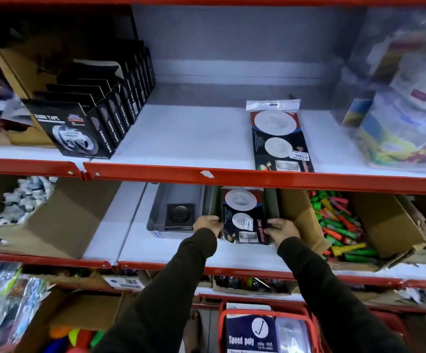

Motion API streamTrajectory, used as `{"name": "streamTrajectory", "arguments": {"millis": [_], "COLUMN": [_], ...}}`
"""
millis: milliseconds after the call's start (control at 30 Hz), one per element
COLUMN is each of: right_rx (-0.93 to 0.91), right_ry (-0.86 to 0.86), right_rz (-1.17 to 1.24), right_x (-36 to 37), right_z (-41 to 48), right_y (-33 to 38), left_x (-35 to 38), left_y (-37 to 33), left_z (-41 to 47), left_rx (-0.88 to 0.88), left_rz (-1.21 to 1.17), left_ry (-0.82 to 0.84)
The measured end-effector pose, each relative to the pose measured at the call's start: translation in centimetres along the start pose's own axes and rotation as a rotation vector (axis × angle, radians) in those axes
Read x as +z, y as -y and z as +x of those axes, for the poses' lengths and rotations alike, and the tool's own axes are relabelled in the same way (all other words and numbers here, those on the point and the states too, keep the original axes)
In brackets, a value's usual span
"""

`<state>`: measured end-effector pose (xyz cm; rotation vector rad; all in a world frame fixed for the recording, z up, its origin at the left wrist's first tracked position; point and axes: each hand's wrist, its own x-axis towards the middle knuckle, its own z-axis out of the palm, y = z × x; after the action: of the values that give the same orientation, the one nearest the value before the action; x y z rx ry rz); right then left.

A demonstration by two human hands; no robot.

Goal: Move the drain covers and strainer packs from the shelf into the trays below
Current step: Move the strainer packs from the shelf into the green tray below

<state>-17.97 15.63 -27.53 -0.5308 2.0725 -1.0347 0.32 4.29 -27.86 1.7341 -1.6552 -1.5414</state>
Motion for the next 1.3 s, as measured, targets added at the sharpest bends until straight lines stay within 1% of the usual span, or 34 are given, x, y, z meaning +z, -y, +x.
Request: {"name": "streamTrajectory", "arguments": {"millis": [67, 133, 167, 267, 333, 367, 400, 433, 467, 500, 533, 567, 600, 633, 667, 700, 733, 800, 867, 967, 1033, 1100, 1200, 1300], "right_rx": [-0.118, -0.305, -0.407, -0.680, -0.877, -0.966, -1.027, -1.044, -1.008, -0.920, -0.803, -0.667, -0.534, -0.427, -0.357, -0.324, -0.309, -0.280, -0.270, -0.330, -0.338, -0.293, -0.256, -0.300], "right_ry": [-0.036, -0.104, -0.167, -0.429, -0.562, -0.624, -0.689, -0.750, -0.794, -0.807, -0.797, -0.750, -0.677, -0.604, -0.539, -0.491, -0.444, -0.353, -0.265, -0.157, -0.096, -0.001, 0.175, 0.348], "right_rz": [-0.046, -0.060, -0.080, -0.127, -0.051, -0.024, -0.037, -0.082, -0.147, -0.231, -0.336, -0.465, -0.591, -0.702, -0.781, -0.822, -0.824, -0.713, -0.458, -0.020, 0.186, 0.347, 0.471, 0.409], "right_x": [-0.3, -0.8, -1.1, -2.5, -4.0, -5.1, -6.2, -7.4, -8.6, -9.6, -10.6, -11.3, -11.7, -12.0, -11.9, -11.8, -11.6, -11.4, -11.8, -12.9, -13.3, -13.4, -13.3, -13.5], "right_z": [-1.4, -3.5, -4.7, -7.6, -9.0, -9.4, -9.4, -9.1, -8.7, -7.9, -7.1, -6.2, -5.5, -5.0, -4.5, -4.1, -3.6, -2.9, -2.5, -2.7, -3.2, -3.9, -5.8, -8.1], "right_y": [0.1, 0.5, 1.0, 2.3, 4.3, 5.8, 7.3, 8.7, 10.3, 11.5, 12.7, 13.6, 14.3, 15.0, 15.4, 15.8, 16.1, 16.8, 17.5, 18.3, 18.8, 19.0, 18.3, 16.2], "left_x": [0.1, 0.2, 0.3, 0.4, 0.1, -0.2, -0.7, -1.2, -1.7, -2.3, -2.7, -3.0, -3.1, -2.9, -2.7, -2.4, -2.1, -1.8, -2.1, -3.3, -4.3, -5.2, -6.9, -8.6], "left_y": [0.6, 0.7, 0.6, -0.8, -3.5, -5.5, -7.5, -9.5, -11.7, -13.7, -15.7, -17.4, -18.7, -19.7, -20.3, -20.7, -20.9, -21.3, -21.9, -22.8, -23.2, -23.3, -22.0, -19.1], "left_z": [-1.0, -2.7, -3.7, -7.4, -9.6, -10.6, -11.4, -11.9, -12.3, -12.4, -12.2, -11.7, -10.8, -9.9, -9.1, -8.5, -8.0, -7.3, -7.0, -7.0, -7.3, -7.9, -9.9, -12.2], "left_rx": [0.068, 0.220, 0.302, 0.539, 0.689, 0.775, 0.862, 0.960, 1.058, 1.113, 1.108, 1.031, 0.899, 0.736, 0.567, 0.449, 0.387, 0.340, 0.306, 0.285, 0.284, 0.275, 0.223, 0.196], "left_rz": [-0.046, -0.127, -0.146, -0.153, -0.155, -0.161, -0.170, -0.154, -0.099, -0.007, 0.095, 0.213, 0.349, 0.500, 0.623, 0.661, 0.616, 0.459, 0.321, 0.073, -0.045, -0.156, -0.246, -0.147], "left_ry": [-0.087, -0.148, -0.150, -0.049, -0.005, -0.019, -0.047, -0.116, -0.232, -0.362, -0.463, -0.508, -0.510, -0.487, -0.432, -0.361, -0.289, -0.187, -0.111, -0.017, 0.034, 0.104, 0.217, 0.393]}}
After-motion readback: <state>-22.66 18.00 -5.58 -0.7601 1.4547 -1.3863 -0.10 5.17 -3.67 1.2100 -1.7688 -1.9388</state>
